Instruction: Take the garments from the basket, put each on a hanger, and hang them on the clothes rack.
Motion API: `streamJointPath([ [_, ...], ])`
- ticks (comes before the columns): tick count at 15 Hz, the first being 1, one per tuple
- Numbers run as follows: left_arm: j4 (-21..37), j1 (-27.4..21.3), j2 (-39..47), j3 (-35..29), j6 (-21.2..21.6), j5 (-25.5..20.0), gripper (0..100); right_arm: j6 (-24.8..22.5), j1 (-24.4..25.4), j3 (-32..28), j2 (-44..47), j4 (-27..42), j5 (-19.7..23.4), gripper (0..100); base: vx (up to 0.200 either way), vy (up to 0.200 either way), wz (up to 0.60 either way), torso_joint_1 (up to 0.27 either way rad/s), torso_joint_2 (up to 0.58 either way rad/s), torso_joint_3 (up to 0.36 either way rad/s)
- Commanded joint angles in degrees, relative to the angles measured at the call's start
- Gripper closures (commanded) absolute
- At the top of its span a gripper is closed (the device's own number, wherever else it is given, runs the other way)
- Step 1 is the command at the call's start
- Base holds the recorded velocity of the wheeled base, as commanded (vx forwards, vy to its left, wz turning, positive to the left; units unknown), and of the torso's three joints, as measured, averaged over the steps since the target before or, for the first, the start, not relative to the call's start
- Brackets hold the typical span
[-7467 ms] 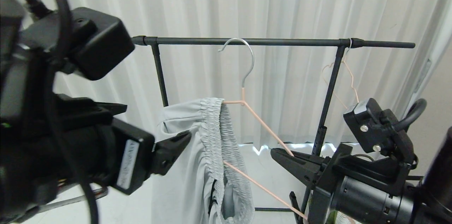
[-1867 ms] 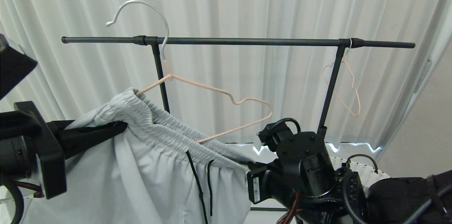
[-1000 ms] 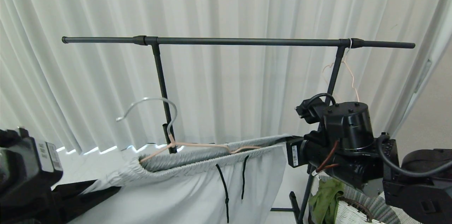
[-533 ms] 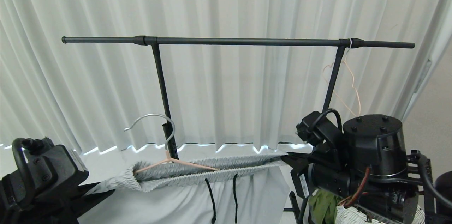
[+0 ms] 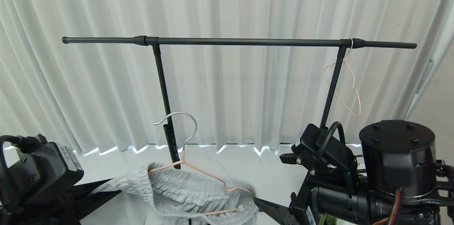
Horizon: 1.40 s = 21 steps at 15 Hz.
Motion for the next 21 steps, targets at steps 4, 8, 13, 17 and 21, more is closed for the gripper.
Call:
streamJointPath([
  [4,-4.16,-8.33,-0.25,0.2,-0.04,-0.9,100,-9.8,0.06,-0.69,1.01,1.92,12.15,0,0.0,0.0,0.0,0.0,0.0,0.0],
  [8,-5.31,-11.32,-0.51,0.2,0.14,-2.75,100,-14.72,-0.03,-3.94,6.11,1.92,15.4,0,0.0,0.0,0.0,0.0,0.0,0.0],
  [13,-5.66,-12.28,-0.33,0.2,0.14,-2.75,100,-14.72,0.85,-5.08,7.78,1.83,19.18,0,0.0,0.0,0.0,0.0,0.0,0.0],
  [17,-5.75,-12.28,-0.33,0.11,0.14,-2.83,100,-14.63,1.91,-5.08,8.13,1.74,20.41,0,0.0,0.0,0.0,0.0,0.0,0.0],
  [21,-6.1,-12.28,-0.42,-0.06,0.14,-2.83,100,-14.37,2.52,-5.08,8.57,1.74,20.5,0,0.0,0.0,0.0,0.0,0.0,0.0],
])
